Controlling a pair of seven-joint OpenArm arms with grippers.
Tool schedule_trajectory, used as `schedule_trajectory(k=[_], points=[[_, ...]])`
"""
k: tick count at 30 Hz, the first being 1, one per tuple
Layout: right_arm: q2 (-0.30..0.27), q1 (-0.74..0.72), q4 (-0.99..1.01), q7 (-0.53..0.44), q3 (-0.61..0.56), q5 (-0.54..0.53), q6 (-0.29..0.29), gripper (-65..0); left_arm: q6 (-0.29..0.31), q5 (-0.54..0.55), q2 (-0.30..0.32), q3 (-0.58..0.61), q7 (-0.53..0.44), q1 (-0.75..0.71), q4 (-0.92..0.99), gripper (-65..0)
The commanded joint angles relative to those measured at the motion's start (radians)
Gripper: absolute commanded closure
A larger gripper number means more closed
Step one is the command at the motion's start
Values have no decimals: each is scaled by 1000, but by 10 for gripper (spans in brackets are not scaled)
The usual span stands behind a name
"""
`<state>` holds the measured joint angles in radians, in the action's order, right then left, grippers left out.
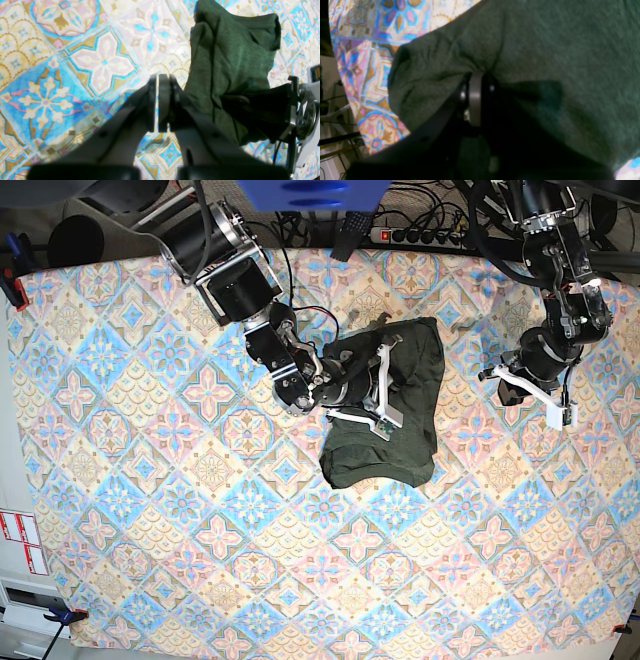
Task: Fold the T-shirt properly
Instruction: 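Grasp the folded shirt with the right gripper and drag it sideways, then lower the shirt, release it and lift the right gripper away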
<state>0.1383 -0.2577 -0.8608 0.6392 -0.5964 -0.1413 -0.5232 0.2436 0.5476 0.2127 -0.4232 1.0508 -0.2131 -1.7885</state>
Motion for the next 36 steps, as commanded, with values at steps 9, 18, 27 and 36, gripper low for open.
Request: schedule_trajectory(k=[9,18,27,36], points=[[-118,22,-74,126,166,81,28,0,4,10,11,-4,-16,10,-14,0],[-208,22,-127,143,286,78,27,0,4,10,11,-3,-16,13,-14,0],[-299,22,-127,136,402,78,22,0,4,9,11,-3,-16,14,-12,0],[-389,14,-127,135,504,78,22,0,4,9,11,-3,-16,16,-12,0]])
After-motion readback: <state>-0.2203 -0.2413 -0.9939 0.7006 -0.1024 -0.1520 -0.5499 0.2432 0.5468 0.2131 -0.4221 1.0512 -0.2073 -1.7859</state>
